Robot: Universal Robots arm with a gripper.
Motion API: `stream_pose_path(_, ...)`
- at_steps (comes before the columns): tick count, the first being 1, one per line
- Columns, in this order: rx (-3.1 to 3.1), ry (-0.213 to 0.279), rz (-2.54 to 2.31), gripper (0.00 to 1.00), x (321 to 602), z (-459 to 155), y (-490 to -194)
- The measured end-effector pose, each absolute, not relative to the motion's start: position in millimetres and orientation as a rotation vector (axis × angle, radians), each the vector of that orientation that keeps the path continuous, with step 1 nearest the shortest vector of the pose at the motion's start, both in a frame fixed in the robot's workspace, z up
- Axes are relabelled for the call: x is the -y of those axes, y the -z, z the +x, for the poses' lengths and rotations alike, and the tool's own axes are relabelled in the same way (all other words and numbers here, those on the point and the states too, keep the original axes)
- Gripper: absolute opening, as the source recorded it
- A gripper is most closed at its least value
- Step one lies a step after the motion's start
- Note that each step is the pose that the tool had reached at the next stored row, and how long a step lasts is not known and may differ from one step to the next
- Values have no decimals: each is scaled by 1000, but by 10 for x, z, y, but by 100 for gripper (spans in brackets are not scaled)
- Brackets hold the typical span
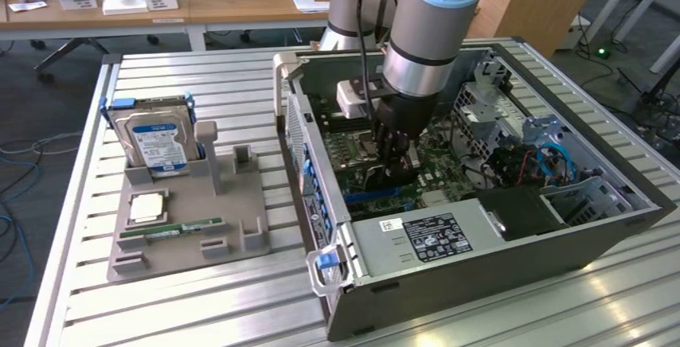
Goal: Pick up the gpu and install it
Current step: 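Insert the gpu into the slot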
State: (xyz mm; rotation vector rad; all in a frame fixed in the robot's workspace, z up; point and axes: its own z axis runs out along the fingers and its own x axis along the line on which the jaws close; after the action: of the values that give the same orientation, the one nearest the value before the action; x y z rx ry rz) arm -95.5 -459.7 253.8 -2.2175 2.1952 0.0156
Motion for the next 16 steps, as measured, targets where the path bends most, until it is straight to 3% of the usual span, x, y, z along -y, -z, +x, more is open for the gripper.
stream_pose_path(16,-2193,-12,-2216,26,4596,-955,-2515)
